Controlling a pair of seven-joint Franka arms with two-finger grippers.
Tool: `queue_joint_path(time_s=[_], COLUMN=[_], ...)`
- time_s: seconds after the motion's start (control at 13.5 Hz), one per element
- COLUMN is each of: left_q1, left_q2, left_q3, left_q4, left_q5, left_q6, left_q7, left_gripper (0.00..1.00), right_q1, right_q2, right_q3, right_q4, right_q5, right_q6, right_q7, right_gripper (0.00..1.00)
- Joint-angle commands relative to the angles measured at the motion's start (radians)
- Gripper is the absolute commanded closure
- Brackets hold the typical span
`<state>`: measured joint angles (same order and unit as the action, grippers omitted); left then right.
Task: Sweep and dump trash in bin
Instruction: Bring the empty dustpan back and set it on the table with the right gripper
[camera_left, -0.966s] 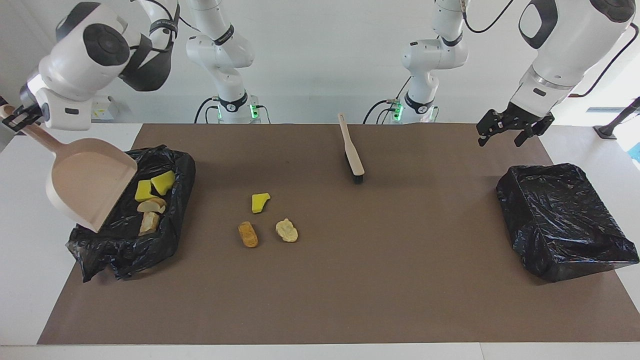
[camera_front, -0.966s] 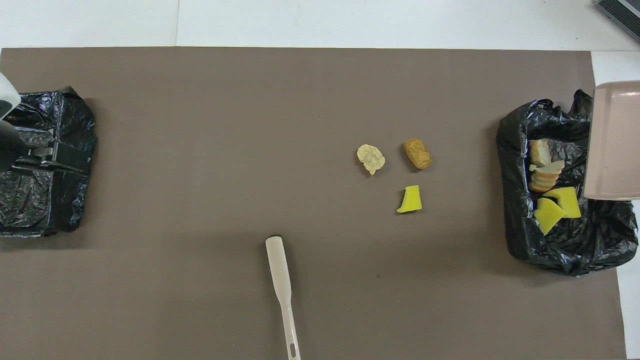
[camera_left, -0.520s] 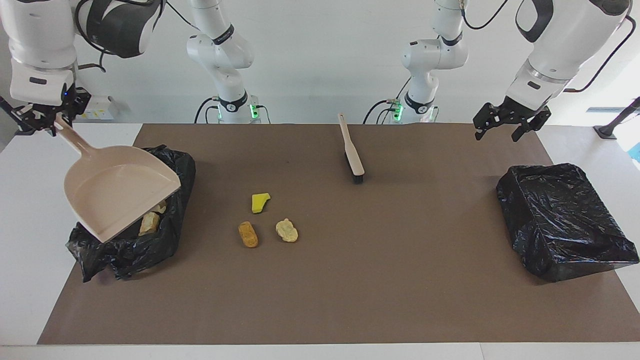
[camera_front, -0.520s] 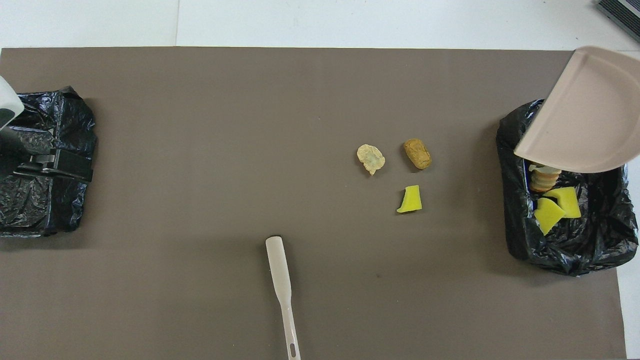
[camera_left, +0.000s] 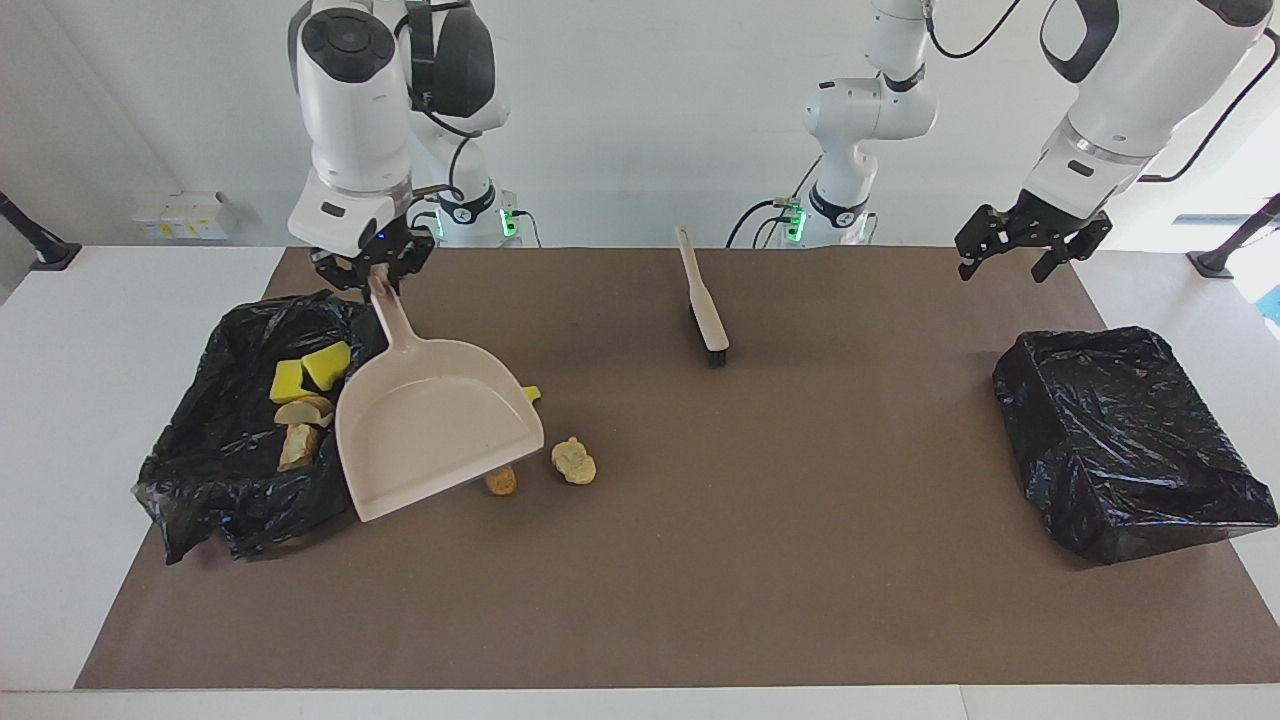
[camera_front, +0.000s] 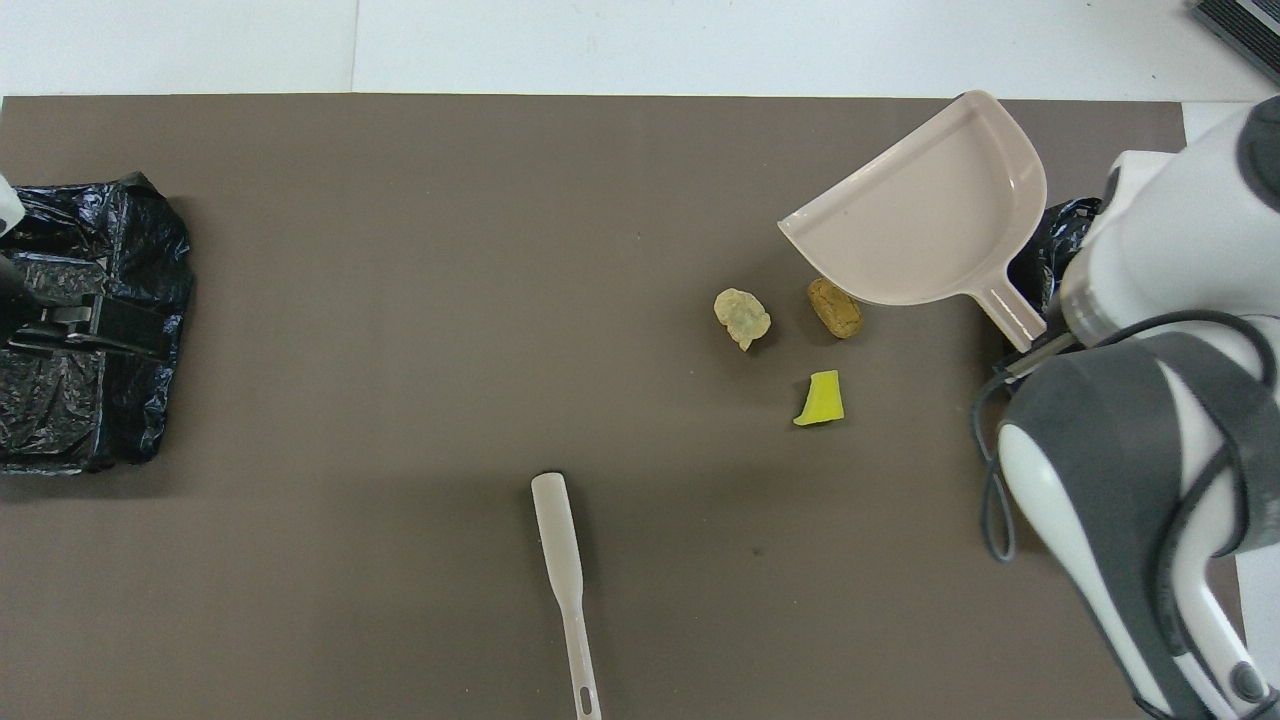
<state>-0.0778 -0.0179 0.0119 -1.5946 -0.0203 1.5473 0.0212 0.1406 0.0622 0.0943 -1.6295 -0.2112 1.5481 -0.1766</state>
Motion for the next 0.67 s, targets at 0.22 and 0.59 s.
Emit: queue_joint_path(time_s=[0.22, 0.59], left_q1=[-0.016, -0.016], left_q2=[-0.004, 0.000], left_q3=[0.017, 0.017], left_q4=[0.012, 0.004], left_q5=[0.022, 0.003], left_q6=[-0.001, 0.040], left_q7=[0.077, 0.065], left_gripper=[0.00, 0.00], right_q1=[0.194, 0.329], right_q2=[0.258, 0.471], right_q3=[-0.008, -0.011], right_q4=[0.168, 0.333], right_q5=[0.230, 0.251], right_q6=[0.154, 0.254], right_q7=[0.522, 0.698], right_gripper=[1.00, 1.00])
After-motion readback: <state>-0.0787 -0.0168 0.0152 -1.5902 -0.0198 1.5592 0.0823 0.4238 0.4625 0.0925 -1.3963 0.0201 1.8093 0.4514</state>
